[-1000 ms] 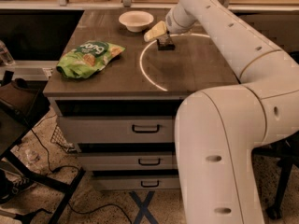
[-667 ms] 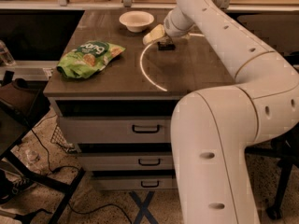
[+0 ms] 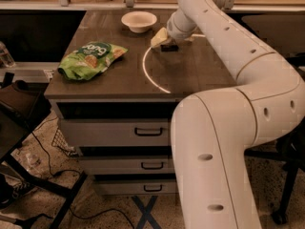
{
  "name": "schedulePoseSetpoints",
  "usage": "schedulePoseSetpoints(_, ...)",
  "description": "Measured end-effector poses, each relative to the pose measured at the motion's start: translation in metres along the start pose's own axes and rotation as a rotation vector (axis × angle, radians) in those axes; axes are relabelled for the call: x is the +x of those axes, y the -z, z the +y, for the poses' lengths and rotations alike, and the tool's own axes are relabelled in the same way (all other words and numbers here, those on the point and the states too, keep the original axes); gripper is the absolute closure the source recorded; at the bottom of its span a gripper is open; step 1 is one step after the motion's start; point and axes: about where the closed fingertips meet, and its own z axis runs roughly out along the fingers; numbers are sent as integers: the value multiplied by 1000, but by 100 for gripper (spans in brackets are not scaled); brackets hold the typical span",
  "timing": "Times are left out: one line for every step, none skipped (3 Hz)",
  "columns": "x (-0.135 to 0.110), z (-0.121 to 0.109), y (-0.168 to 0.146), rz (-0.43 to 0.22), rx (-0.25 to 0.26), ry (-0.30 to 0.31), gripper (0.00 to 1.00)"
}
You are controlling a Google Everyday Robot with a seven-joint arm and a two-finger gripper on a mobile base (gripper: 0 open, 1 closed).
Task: Pick rxbar chocolate
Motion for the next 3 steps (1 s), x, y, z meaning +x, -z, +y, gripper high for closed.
schedulePoseSetpoints(-4, 0, 5, 0, 0, 0, 68)
schedulePoseSetpoints(-11, 1, 14, 0, 0, 0, 100)
schedulePoseSetpoints(-12, 3, 15, -3, 1, 7, 100)
